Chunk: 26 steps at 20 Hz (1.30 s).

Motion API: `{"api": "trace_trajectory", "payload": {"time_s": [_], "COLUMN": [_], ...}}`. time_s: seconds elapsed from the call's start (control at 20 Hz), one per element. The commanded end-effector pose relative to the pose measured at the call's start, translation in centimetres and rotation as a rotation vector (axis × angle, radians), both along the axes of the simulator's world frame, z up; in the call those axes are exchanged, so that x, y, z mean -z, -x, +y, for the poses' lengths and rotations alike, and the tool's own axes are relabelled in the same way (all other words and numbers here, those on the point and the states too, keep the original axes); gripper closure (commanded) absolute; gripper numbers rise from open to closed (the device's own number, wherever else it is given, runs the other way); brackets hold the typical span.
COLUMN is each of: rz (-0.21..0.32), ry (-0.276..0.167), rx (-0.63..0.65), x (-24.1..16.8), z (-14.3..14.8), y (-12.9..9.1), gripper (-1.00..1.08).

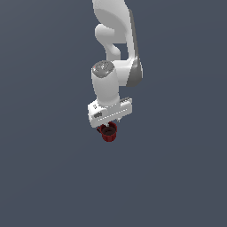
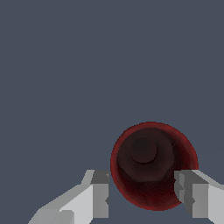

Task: Pick up the object and move it to a goal position.

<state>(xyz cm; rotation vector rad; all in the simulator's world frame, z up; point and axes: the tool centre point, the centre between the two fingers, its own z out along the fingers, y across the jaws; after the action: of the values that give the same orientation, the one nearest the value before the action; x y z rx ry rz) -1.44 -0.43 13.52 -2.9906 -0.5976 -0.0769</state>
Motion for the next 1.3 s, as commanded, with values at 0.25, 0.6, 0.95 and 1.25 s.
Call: {"api": "trace_trajectory", "payload": {"time_s": [0.25, 0.6, 0.95, 1.25], "rz": [-0.044, -0.091, -0.142, -0.185], "ry": [-0.030, -0.050, -0.062, -0.064], "rx": [-0.152, -0.289, -0.424, -0.529], "x": [1.1, 1.9, 2.6, 3.0], "z": [-0.1, -0.2, -0.3, -0.5], "y": [0.8, 1.6, 2.4, 3.1], "gripper": [-0.20, -0.20, -0.20, -0.20]}}
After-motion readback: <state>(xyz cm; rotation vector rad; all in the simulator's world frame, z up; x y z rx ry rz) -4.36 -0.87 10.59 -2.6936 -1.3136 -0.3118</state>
